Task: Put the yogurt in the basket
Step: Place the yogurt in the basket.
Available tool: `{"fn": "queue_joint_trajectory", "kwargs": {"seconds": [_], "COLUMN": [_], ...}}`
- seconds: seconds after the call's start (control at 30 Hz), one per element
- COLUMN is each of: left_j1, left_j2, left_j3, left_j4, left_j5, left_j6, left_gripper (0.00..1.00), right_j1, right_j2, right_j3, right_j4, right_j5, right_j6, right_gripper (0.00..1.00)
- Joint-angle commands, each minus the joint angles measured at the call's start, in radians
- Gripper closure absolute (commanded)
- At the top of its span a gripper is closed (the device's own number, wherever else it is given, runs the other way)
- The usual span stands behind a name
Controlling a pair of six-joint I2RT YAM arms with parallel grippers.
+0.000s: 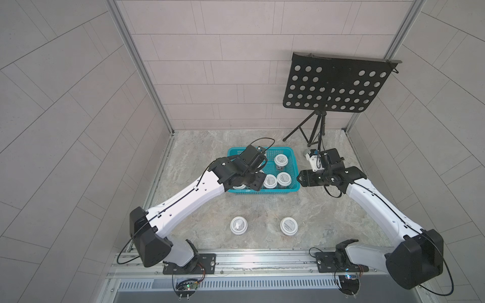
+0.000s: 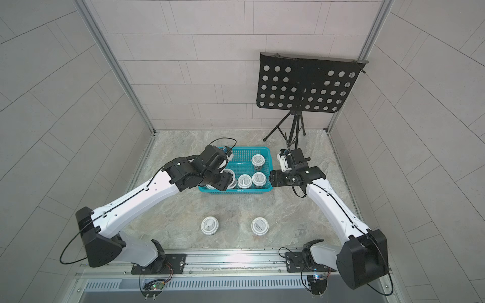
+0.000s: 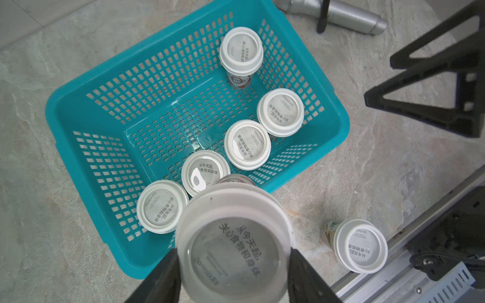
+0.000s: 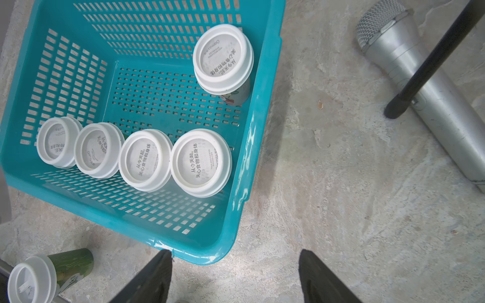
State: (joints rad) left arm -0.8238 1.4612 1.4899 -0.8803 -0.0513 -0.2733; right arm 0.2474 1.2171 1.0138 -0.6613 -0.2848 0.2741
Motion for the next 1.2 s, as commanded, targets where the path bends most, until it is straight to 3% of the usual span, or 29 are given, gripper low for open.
{"fn": "queue_joint_trajectory", "kwargs": {"seconds": [0.0,0.37,0.63,0.9,1.17], "left_j1": [0.028,0.093,0.114,0.129,0.149], "left_j2": [0.026,0.257,0.384,0.466,0.534], "left_j3": [0.044,0.198,0.275,0.326,0.362], "left_j4": [0.073,0.138,0.141,0.133,0.135], "left_j5": [-0.053,-0.081,-0.062,-0.042,-0.031], "left_j6": [-0.036,-0.058,-0.058,-0.046,-0.040], "left_gripper": [0.36,0.36,0.36,0.37,0.37], "right_j1": [-0.006,-0.032,-0.071,-0.082,-0.081], "right_j2": [-0.013,0.003,0.092,0.226,0.261], "right_j3": [-0.017,-0.037,-0.030,0.014,-0.001], "right_j4": [0.007,0.065,0.155,0.180,0.207], "right_j5": [-0.001,-0.050,-0.092,-0.157,-0.185], "right_j6": [0.013,0.037,0.081,0.066,0.081], "right_gripper": [0.20,0.25,0.39,0.48,0.56]}}
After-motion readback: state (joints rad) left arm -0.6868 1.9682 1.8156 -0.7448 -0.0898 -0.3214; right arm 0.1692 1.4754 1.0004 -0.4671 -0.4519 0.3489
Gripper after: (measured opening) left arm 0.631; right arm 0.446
